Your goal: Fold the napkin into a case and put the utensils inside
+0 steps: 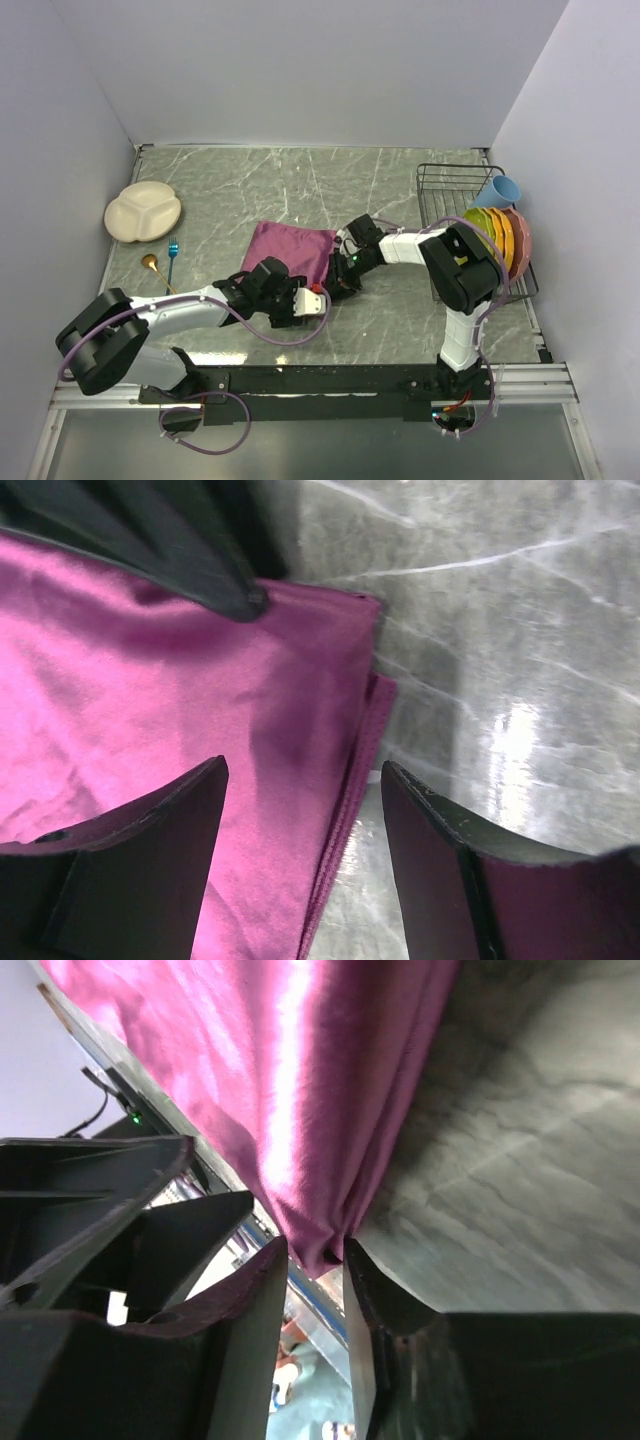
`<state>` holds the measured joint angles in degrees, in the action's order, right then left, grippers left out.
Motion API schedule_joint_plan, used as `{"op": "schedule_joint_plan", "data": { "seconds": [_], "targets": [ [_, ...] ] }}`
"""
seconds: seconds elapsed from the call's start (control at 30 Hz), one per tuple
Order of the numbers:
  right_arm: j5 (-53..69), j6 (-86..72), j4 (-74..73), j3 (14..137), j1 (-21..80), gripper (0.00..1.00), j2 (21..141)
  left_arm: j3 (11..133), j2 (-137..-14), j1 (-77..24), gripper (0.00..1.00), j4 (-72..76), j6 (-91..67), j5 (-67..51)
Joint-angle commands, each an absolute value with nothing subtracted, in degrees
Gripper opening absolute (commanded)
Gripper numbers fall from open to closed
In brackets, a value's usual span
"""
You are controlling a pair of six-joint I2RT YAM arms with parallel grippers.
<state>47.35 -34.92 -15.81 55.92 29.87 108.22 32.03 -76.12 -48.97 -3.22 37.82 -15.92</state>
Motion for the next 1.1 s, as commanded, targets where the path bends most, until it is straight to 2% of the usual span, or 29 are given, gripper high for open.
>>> {"op": "schedule_joint_plan", "data": {
  "seconds": [0.0, 0.17, 0.37, 0.43, 0.47, 0.57, 0.77, 0.93, 1.07],
  "targets": [
    [48.4, -35.8, -15.2, 56.1, 30.8, 0.33, 109.8, 33.6, -78.8, -49.9, 0.68, -1.1, 36.3, -13.5],
    [48.3, -35.9, -16.1, 55.5, 30.8, 0.17, 110.1, 34.5, -80.6, -50.4, 0.65, -2.1, 35.9, -12.7],
    [46.0, -32.2, -20.6, 57.6, 30.4, 0.14, 110.7, 39.0, -73.7, -47.1, 0.64, -9.0, 28.2, -16.2],
    [45.2, -28.8, -24.7, 59.9, 29.6, 0.20, 112.0, 43.5, -71.4, -42.6, 0.64, -15.7, 25.7, -20.2],
    [45.5, -27.7, -25.8, 60.8, 29.3, 0.32, 112.2, 44.7, -70.9, -40.9, 0.64, -17.8, 25.4, -21.3],
    [45.7, -24.4, -29.6, 64.4, 27.5, 0.45, 111.2, 47.5, -70.5, -34.7, 0.63, -24.2, 26.4, -23.1],
    [44.5, -19.2, -35.7, 69.9, 24.3, 0.48, 107.1, 47.2, -75.7, -27.2, 0.55, -27.0, 31.0, -20.3],
    [38.7, -19.6, -33.2, 73.7, 21.3, 0.40, 109.0, 48.1, -82.5, -25.7, 0.42, -27.6, 31.4, -18.7],
    [36.8, -21.0, -31.3, 77.2, 19.7, 0.37, 111.4, 48.2, -85.7, -25.7, 0.35, -29.2, 32.1, -17.8]
  ]
}}
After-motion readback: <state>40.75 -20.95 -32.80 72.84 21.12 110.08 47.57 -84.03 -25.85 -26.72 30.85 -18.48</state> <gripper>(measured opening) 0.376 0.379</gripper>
